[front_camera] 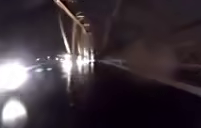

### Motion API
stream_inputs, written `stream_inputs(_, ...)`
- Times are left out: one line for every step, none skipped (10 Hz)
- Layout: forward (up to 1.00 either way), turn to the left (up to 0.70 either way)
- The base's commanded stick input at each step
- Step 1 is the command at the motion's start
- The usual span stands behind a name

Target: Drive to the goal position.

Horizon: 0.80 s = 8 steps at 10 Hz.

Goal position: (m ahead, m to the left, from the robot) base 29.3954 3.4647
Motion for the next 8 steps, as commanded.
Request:
stream_inputs(1.00,0.00)
stream_inputs(1.00,0.00)
stream_inputs(1.00,0.00)
stream_inputs(1.00,0.00)
stream_inputs(1.00,0.00)
stream_inputs(1.00,0.00)
stream_inputs(1.00,0.00)
stream_inputs(1.00,0.00)
